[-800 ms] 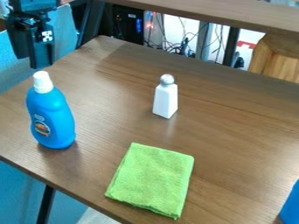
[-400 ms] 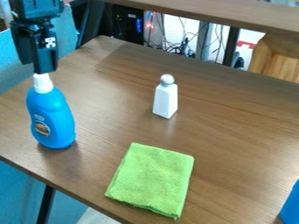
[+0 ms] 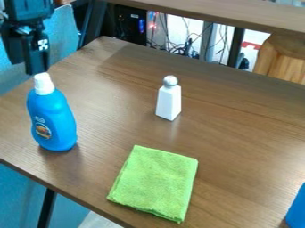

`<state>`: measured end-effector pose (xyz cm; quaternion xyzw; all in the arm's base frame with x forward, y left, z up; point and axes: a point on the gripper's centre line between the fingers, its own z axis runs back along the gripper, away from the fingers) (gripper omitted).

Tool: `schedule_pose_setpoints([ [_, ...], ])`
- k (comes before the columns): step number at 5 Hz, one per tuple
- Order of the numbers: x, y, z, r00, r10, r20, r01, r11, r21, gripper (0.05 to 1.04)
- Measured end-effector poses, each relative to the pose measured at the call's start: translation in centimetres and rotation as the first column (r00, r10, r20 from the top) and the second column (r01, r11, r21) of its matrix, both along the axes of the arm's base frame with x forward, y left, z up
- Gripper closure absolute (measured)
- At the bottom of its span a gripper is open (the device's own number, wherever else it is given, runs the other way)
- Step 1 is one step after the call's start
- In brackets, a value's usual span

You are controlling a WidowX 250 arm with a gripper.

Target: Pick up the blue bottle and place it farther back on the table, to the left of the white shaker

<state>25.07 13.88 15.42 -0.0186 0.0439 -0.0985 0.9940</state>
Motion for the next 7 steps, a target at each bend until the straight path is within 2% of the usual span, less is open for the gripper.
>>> schedule_pose_setpoints([
  [1,0.0,0.6,-1.8,0.997,0.041,-0.065,-0.041,0.999,0.010,0.074],
  [3,0.0,0.3,-2.1,0.998,0.013,-0.066,-0.014,1.000,-0.012,0.074],
  [5,-0.1,0.1,-2.5,0.997,0.029,-0.065,-0.030,0.999,-0.012,0.074],
  [7,0.8,-1.0,-1.9,0.999,0.038,-0.025,-0.040,0.995,-0.090,0.074],
])
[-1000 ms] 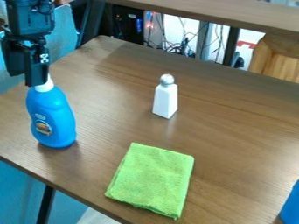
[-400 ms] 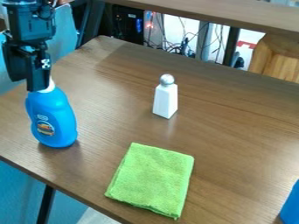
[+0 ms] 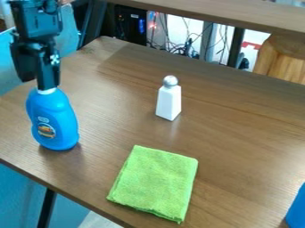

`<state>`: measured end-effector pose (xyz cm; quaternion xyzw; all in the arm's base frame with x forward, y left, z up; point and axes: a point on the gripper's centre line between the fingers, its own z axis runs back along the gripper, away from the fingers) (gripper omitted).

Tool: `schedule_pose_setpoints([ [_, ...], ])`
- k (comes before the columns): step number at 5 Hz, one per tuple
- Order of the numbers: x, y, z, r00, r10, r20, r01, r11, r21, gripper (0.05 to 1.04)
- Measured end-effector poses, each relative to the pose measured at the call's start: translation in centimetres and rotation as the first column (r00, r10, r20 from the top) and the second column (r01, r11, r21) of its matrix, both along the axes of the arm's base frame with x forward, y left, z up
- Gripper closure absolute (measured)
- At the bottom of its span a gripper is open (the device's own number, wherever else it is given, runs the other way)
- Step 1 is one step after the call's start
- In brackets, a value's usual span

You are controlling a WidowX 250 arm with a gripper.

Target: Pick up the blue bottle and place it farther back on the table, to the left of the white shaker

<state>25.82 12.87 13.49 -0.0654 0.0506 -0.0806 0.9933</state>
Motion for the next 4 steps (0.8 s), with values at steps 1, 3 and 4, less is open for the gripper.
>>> schedule_pose_setpoints([
  [1,0.22,0.15,-0.04,0.999,0.035,0.010,-0.035,0.999,0.013,0.137],
  [3,0.49,0.24,-0.53,0.997,0.078,-0.025,-0.075,0.992,0.105,0.642],
  [4,0.26,-0.12,-0.65,0.996,0.088,-0.034,-0.083,0.989,0.126,0.650],
])
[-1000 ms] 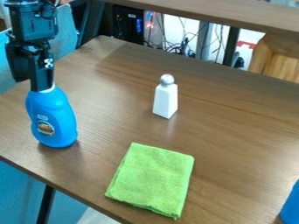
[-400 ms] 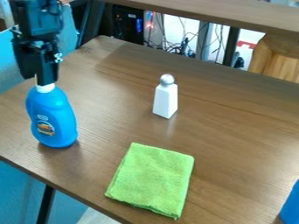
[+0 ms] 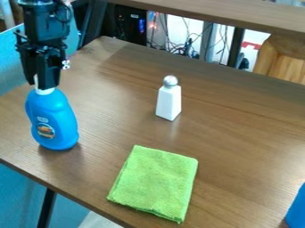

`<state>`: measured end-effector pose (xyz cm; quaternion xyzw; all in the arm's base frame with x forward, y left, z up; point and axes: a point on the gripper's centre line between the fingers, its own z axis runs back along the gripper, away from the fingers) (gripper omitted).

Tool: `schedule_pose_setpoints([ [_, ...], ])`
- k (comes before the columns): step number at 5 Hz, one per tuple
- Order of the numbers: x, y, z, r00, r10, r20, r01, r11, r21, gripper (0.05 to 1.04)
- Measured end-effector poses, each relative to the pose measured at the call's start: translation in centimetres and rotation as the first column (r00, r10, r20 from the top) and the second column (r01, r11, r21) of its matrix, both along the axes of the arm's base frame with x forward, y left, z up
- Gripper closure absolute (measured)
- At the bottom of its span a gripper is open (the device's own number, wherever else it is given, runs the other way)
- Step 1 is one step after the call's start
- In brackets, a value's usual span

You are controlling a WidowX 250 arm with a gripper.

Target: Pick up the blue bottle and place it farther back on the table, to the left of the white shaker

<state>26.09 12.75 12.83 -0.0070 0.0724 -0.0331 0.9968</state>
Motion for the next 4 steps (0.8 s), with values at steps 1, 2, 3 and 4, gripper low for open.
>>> schedule_pose_setpoints([
  [1,-0.4,-0.3,0.3,1.000,-0.008,-0.006,0.008,1.000,-0.018,0.651],
  [2,0.3,-0.3,2.7,0.998,-0.069,0.012,0.070,0.996,-0.058,0.651],
  [3,2.5,1.5,4.8,0.996,-0.088,0.011,0.088,0.995,-0.039,0.651],
  [4,5.0,3.9,4.5,0.989,-0.136,-0.058,0.136,0.991,-0.001,0.651],
])
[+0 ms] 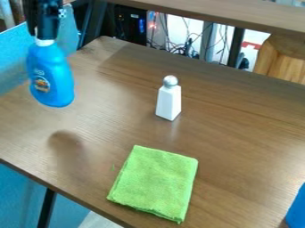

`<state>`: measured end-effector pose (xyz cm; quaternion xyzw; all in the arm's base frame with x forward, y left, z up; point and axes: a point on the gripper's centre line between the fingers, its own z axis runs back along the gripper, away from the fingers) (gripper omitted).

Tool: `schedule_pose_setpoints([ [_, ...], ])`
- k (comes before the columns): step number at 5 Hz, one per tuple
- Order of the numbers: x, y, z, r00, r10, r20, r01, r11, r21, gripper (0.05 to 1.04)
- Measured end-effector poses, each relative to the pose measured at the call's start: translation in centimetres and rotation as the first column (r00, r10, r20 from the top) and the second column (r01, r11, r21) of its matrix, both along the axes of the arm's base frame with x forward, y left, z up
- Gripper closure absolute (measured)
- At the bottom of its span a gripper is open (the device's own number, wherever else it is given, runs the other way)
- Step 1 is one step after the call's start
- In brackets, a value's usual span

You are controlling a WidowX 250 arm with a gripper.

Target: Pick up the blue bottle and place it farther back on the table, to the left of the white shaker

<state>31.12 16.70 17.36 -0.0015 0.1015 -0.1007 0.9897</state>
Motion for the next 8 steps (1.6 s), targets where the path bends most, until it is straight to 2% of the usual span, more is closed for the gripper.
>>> schedule_pose_setpoints([
  [1,1.8,1.7,-0.3,0.998,-0.066,-0.003,0.066,0.997,0.037,0.651],
  [2,2.7,2.0,-1.1,0.992,-0.123,0.029,0.122,0.992,0.040,0.651],
  [3,3.8,2.0,-2.7,0.981,-0.184,0.055,0.184,0.983,0.007,0.651],
  [4,4.9,2.5,-3.7,0.981,-0.168,0.100,0.173,0.984,-0.051,0.651],
  [5,5.7,3.4,-3.7,0.980,-0.143,0.139,0.153,0.986,-0.064,0.651],
  [6,5.8,3.7,-3.7,0.984,-0.119,0.136,0.127,0.991,-0.049,0.651],
  [7,5.7,3.9,-3.9,0.984,-0.124,0.128,0.129,0.991,-0.035,0.584],
  [8,5.2,3.6,-5.1,0.988,-0.126,0.094,0.131,0.990,-0.051,0.262],
])
